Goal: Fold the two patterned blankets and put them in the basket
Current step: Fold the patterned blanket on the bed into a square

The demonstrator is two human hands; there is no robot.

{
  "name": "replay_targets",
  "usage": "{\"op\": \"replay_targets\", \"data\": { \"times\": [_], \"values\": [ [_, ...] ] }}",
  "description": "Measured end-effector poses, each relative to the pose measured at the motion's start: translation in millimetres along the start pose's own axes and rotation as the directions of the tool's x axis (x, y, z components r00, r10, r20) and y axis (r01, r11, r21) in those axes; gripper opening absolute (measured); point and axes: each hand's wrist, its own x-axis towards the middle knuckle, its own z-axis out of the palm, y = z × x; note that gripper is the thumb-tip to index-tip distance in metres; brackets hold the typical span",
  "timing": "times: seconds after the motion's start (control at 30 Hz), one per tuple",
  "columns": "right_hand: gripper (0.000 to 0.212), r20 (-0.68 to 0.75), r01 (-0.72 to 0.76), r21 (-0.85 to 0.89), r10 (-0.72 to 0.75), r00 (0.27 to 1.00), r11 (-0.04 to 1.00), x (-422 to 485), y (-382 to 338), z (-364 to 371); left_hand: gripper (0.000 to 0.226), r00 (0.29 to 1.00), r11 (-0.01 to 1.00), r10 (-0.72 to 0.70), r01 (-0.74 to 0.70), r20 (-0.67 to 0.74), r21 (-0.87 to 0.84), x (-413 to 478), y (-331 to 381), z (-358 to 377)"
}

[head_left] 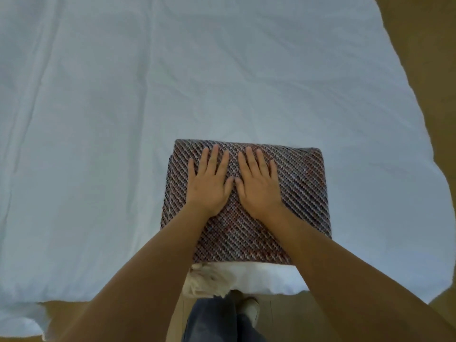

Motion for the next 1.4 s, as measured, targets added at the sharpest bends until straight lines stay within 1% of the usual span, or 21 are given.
{"op": "replay_targets", "data": {
  "times": [0.07,0.2,0.27,0.33,0.43,0.5,0.6,0.67,0.7,0.77,0.83,0.87,0.93,0.97,1.03,1.13,1.2,1.3,1.37,1.4],
  "values": [
    [0.059,0.011,0.002,-0.025,-0.001,1.0,1.0,0,14,13,0.063,1.0,1.0,-0.02,0.02,0.009,0.021,0,-14,13],
    [0.06,0.018,-0.082,-0.039,0.083,0.996,0.996,-7,44,24,0.068,0.985,0.985,-0.167,0.168,0.031,-0.028,-3,-50,28],
    [0.061,0.012,-0.122,-0.048,0.122,0.992,0.991,-8,53,26,0.071,0.982,0.981,-0.188,0.189,0.033,-0.033,-3,-60,32],
    [0.062,-0.009,-0.187,-0.033,0.187,0.982,0.982,-9,62,27,0.076,0.979,0.978,-0.203,0.204,0.033,-0.048,-4,-62,35],
    [0.059,-0.041,-0.331,0.014,0.331,0.943,0.944,-16,81,29,0.078,0.976,0.974,-0.218,0.219,0.015,-0.062,-5,-61,39],
    [0.058,-0.015,-0.381,0.031,0.382,0.924,0.924,-22,93,32,0.076,0.972,0.97,-0.233,0.233,0.008,-0.065,-5,-59,44],
    [0.061,0.073,-0.386,0.009,0.384,0.92,0.922,-20,100,35,0.073,0.961,0.958,-0.277,0.278,0.015,-0.072,-5,-50,47],
    [0.063,0.098,-0.399,-0.003,0.398,0.912,0.917,-15,94,29,0.07,0.949,0.946,-0.315,0.316,0.028,-0.071,-5,-39,41],
    [0.063,0.07,-0.407,0.009,0.405,0.912,0.914,-16,87,25,0.068,0.942,0.939,-0.334,0.335,0.029,-0.076,-7,-33,36],
    [0.063,-0.045,-0.382,0.063,0.385,0.922,0.922,-27,67,18,0.065,0.938,0.931,-0.345,0.343,0.002,-0.124,-17,-17,27],
    [0.064,-0.101,-0.304,0.11,0.315,0.944,0.946,-50,37,18,0.064,0.957,0.949,-0.286,0.276,-0.047,-0.156,-38,7,23],
    [0.063,-0.096,-0.253,0.128,0.266,0.959,0.959,-63,20,23,0.062,0.97,0.964,-0.233,0.221,-0.066,-0.148,-53,21,24],
    [0.059,-0.058,-0.188,0.128,0.196,0.979,0.974,-86,-6,34,0.058,0.988,0.986,-0.145,0.139,-0.055,-0.095,-85,45,34],
    [0.058,-0.037,-0.172,0.109,0.177,0.983,0.979,-95,-12,39,0.056,0.991,0.989,-0.13,0.128,-0.022,-0.068,-98,49,40],
    [0.058,-0.001,-0.143,0.059,0.143,0.99,0.988,-108,-7,46,0.058,0.987,0.987,-0.153,0.155,0.058,-0.04,-114,40,53],
    [0.06,0.049,-0.088,-0.027,0.089,0.995,0.996,-119,28,54,0.064,0.984,0.987,-0.163,0.164,0.07,-0.005,-116,15,66],
    [0.063,0.063,-0.147,-0.062,0.151,0.987,0.987,-124,55,57,0.07,0.978,0.979,-0.201,0.202,0.055,-0.009,-108,3,69],
    [0.068,0.099,-0.286,-0.055,0.291,0.952,0.957,-136,86,56,0.074,0.943,0.941,-0.332,0.333,0.035,-0.049,-100,-12,70],
    [0.065,0.159,-0.326,-0.074,0.334,0.929,0.942,-140,94,56,0.074,0.919,0.914,-0.392,0.395,0.048,-0.09,-100,-21,71],
    [0.061,0.189,-0.325,-0.087,0.336,0.923,0.942,-140,96,57,0.075,0.916,0.909,-0.397,0.401,0.055,-0.113,-100,-23,70]
  ]
}}
